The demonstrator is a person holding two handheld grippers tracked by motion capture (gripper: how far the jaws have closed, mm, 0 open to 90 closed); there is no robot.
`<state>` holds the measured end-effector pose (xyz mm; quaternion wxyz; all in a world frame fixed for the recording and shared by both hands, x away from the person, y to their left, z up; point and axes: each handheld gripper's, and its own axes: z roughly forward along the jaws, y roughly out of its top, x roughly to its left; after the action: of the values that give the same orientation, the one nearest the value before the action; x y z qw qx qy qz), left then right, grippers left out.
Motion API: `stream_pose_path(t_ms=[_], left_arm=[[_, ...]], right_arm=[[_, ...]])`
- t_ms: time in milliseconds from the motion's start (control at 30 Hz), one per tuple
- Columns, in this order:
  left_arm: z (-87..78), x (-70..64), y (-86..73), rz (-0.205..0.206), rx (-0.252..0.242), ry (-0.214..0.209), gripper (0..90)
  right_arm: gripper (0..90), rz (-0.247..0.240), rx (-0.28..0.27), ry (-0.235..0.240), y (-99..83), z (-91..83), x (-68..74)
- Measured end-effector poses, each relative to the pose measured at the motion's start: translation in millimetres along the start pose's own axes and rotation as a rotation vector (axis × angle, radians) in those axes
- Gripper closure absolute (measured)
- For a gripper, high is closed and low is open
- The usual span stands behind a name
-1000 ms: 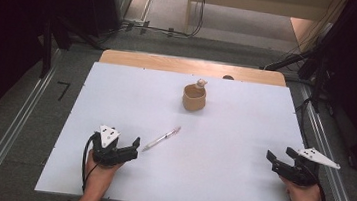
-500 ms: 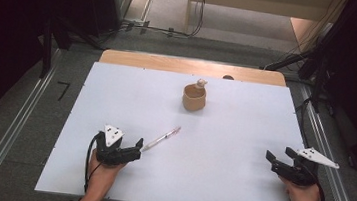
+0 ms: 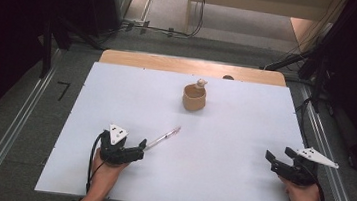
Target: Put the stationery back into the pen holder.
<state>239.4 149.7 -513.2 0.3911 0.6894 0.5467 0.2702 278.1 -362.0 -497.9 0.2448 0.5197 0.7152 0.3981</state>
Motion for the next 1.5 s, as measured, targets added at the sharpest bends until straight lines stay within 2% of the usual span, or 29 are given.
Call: stream_pose_path(t_ms=[267,600,900,1133,1300,1500], left_arm=[[5.6,-3.9,0.2,0.025,0.043,-0.041,13.9],[10.9,-6.0,-0.5,0.044,0.074,-0.074,21.4],[14.3,-9.1,0.2,0.072,0.082,-0.131,36.5],[17.5,-11.0,-0.3,0.092,0.112,-0.169,49.1],[19.1,-12.5,-0.7,0.112,0.124,-0.178,51.5],[21.0,-15.4,1.5,0.128,0.127,-0.195,59.1]], right_arm=[[20.8,0.000,0.001,0.000,0.1,0.1,0.9],[20.8,-0.003,0.008,0.002,0.2,0.9,1.2],[20.9,-0.008,0.007,0.004,0.4,1.5,1.6],[20.9,-0.007,0.010,0.002,0.4,1.3,1.4],[20.9,-0.010,0.009,0.000,0.6,1.5,1.6],[20.9,-0.009,0.008,-0.003,0.7,1.0,0.7]])
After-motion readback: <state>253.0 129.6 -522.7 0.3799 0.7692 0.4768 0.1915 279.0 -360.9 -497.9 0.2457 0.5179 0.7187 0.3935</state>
